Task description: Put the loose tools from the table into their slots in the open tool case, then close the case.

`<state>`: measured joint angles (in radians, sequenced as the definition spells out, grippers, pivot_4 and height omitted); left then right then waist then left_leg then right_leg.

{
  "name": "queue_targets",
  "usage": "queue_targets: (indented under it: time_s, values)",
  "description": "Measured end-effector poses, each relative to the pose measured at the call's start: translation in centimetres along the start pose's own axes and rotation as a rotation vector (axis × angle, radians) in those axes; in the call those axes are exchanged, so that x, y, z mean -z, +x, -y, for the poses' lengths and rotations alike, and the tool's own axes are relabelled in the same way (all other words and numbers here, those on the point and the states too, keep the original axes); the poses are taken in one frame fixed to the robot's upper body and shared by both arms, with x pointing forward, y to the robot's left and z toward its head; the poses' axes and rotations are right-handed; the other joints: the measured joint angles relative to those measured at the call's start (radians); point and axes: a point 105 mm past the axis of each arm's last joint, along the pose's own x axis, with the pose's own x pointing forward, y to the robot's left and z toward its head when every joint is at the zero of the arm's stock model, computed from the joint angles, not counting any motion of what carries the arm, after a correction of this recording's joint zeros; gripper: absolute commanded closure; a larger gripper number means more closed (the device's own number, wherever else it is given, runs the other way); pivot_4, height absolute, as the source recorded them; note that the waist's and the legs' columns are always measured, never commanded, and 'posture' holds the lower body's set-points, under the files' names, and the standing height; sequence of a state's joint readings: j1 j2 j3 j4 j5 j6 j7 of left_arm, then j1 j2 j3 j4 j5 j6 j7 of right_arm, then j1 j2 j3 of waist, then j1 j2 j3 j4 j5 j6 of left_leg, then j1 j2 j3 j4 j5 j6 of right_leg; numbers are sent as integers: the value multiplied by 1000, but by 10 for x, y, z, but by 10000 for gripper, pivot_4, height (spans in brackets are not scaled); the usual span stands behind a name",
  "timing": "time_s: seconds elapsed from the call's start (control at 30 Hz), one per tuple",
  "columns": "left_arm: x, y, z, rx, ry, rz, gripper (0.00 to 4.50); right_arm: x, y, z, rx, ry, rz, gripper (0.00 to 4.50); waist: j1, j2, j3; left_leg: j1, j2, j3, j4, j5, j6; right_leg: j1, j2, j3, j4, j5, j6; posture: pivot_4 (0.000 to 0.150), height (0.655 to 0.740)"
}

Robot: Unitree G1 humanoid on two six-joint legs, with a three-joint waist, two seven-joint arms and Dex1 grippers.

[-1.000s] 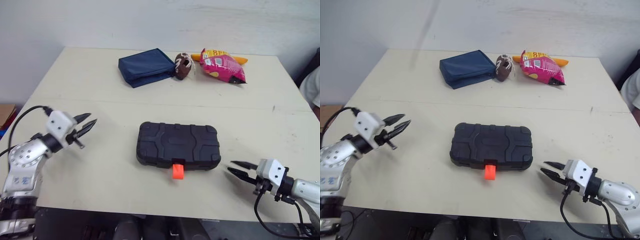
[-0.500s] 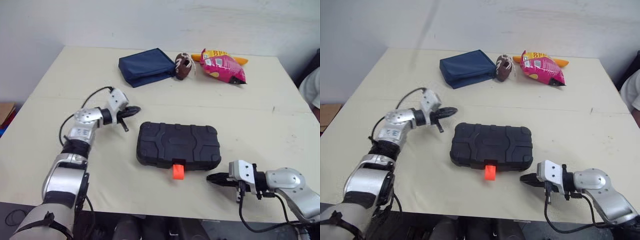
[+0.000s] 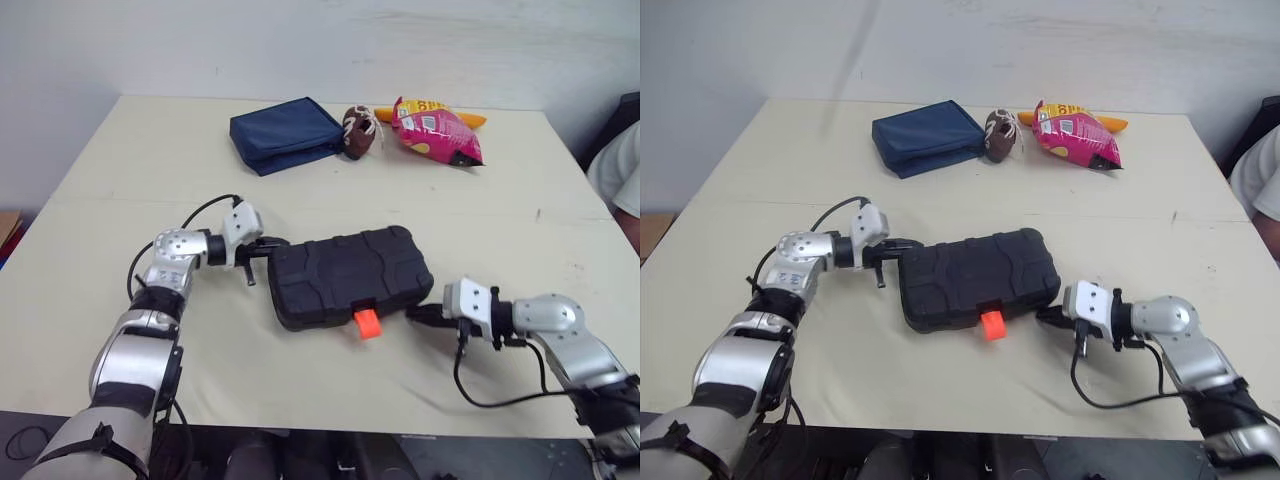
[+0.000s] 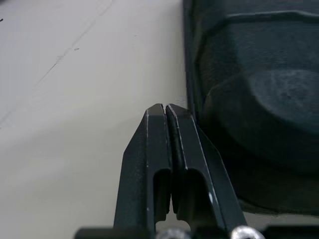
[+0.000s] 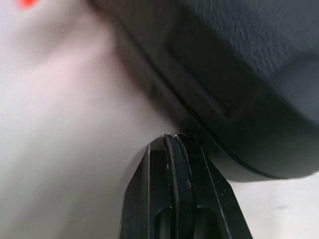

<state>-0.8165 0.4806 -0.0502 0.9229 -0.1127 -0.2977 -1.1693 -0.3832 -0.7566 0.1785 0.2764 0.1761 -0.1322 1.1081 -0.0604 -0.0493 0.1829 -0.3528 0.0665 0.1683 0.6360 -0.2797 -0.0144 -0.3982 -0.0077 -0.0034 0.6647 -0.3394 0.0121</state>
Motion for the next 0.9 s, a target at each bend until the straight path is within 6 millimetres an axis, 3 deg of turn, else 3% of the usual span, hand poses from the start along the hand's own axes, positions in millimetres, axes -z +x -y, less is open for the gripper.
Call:
queue_targets:
  time_s: [0.2,0.4,0.5,0.6,0.77,0.83,0.9]
  values:
    - [10,-30,26,-40,-20,-13,44454,-12,32,23,57,60,80,44880,-26,0,0,1,1,0,0,0,0,0,0,1,4,0,-1,1500,7400]
    - [9,-34,60,-77,-113,33,44454,-19,50,38,113,76,114,44880,-22,1,0,-2,0,0,0,1,-1,-6,0,2,7,-1,-2,1500,7400]
    - [10,-33,59,-168,-131,54,44454,-20,52,38,121,79,123,44880,-21,1,0,-3,0,0,0,1,-1,-7,0,2,7,-1,-2,1500,7400]
    - [3,-41,42,-311,-135,105,44454,-17,44,33,132,75,133,44880,-19,1,0,-5,0,0,-1,1,-1,-9,0,2,7,-1,-2,1500,7400]
    - [-38,-52,26,-316,-38,191,44454,-5,8,30,217,81,122,44880,-12,1,1,-7,-1,0,-1,1,-1,-10,0,2,6,-1,-2,1500,7400]
    - [-58,-42,27,-255,-14,228,44454,-6,-4,26,248,92,142,44880,-1,1,1,-7,-1,0,-1,1,-1,-10,0,2,6,-1,-2,1500,7400]
    - [-78,-20,34,-151,20,239,44454,-18,-18,20,271,111,200,44880,8,2,1,-7,-1,0,-1,1,-2,-11,0,2,6,-1,-1,1500,7400]
